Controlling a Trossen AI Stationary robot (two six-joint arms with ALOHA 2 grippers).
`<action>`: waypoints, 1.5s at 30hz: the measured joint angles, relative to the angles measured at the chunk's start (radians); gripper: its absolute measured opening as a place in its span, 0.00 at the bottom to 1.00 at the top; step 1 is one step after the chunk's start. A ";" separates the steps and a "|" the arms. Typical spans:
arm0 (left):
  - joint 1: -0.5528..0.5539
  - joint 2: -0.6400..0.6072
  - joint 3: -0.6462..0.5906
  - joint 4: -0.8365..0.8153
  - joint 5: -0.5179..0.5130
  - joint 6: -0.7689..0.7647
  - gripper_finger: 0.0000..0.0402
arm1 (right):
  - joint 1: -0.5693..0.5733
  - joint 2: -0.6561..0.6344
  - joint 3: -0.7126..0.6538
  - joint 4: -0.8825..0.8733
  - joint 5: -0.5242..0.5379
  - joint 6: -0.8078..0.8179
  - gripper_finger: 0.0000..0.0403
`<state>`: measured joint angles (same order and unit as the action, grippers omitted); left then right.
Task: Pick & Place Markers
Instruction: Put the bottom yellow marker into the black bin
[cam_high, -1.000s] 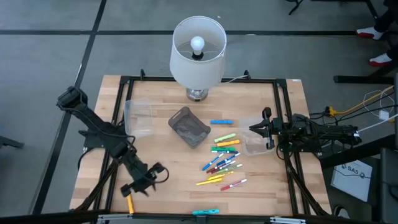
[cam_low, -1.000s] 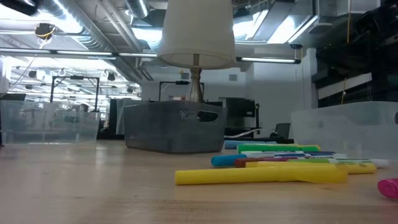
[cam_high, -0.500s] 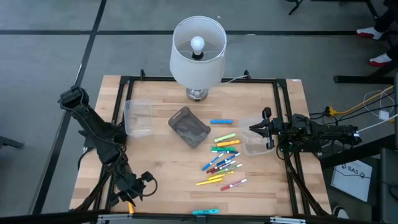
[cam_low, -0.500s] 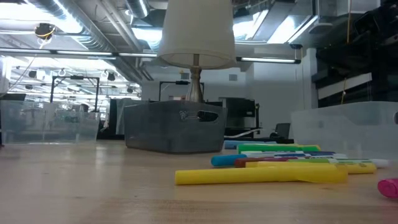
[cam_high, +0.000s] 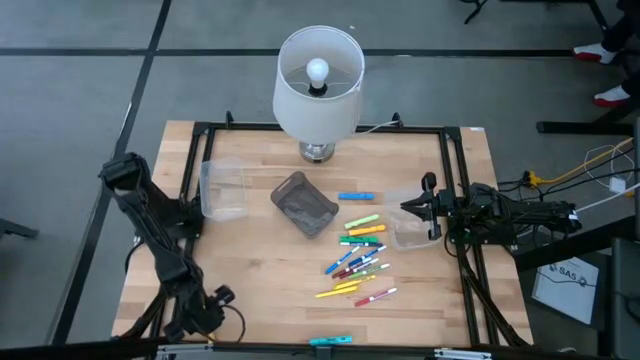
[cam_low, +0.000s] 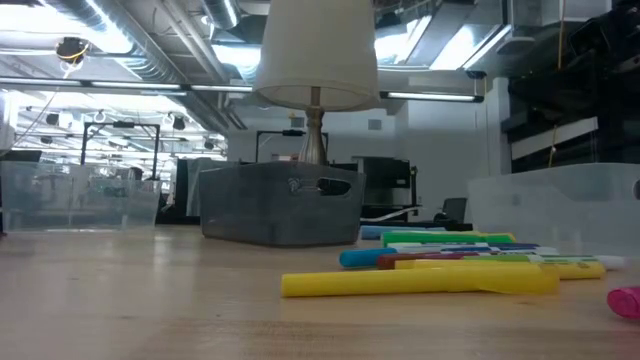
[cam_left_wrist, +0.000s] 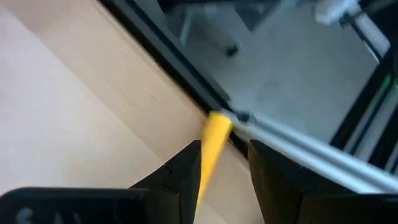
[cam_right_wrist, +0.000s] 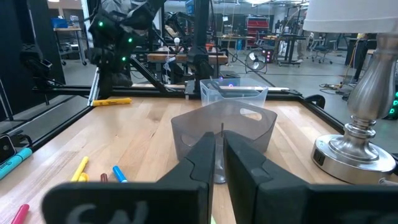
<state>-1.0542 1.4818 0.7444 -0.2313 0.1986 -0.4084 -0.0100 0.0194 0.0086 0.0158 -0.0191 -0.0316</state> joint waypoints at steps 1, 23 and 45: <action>-0.005 0.012 0.000 -0.001 0.017 0.000 0.32 | 0.000 0.000 0.000 0.000 0.000 0.000 0.09; -0.032 0.085 0.000 -0.078 -0.053 0.107 0.32 | 0.000 0.000 0.000 0.000 0.000 0.000 0.09; -0.070 0.166 0.005 -0.098 -0.159 0.062 0.14 | 0.000 0.000 0.000 0.000 0.000 0.000 0.09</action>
<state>-1.1244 1.6480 0.7491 -0.3297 0.0394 -0.3464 -0.0099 0.0195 0.0084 0.0158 -0.0189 -0.0315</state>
